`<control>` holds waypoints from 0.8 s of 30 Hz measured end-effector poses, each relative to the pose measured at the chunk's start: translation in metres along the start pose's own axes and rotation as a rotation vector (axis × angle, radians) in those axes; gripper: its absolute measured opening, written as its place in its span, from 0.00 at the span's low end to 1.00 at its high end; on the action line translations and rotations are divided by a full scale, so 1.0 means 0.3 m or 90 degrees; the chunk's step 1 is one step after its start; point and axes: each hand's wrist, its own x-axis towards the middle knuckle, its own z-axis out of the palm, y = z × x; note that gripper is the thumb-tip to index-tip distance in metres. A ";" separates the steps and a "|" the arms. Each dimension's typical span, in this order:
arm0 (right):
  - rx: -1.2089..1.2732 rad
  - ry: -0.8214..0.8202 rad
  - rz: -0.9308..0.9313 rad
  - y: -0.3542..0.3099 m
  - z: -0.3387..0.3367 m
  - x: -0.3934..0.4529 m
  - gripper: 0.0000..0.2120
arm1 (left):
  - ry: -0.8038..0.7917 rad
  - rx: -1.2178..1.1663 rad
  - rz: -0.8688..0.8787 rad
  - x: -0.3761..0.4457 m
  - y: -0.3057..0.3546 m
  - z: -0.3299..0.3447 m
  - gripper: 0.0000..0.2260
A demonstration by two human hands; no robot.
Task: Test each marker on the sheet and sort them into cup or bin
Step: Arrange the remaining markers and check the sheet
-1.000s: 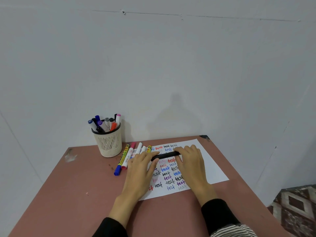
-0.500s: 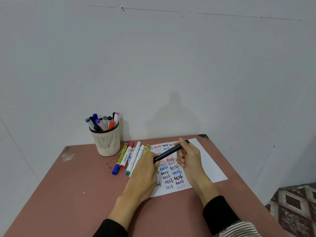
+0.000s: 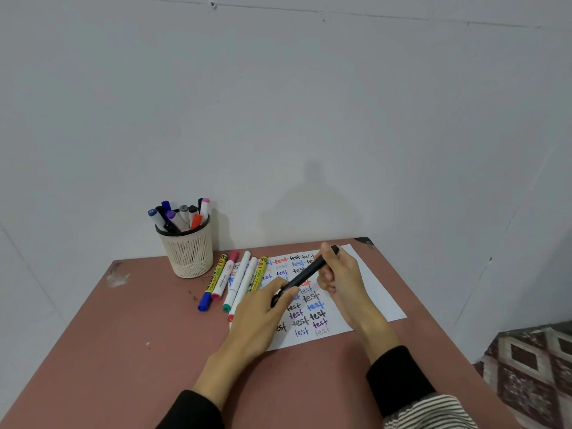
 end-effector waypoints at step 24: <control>-0.231 0.128 -0.006 0.072 -0.079 0.081 0.03 | 0.195 -0.232 -0.059 0.020 -0.025 0.011 0.06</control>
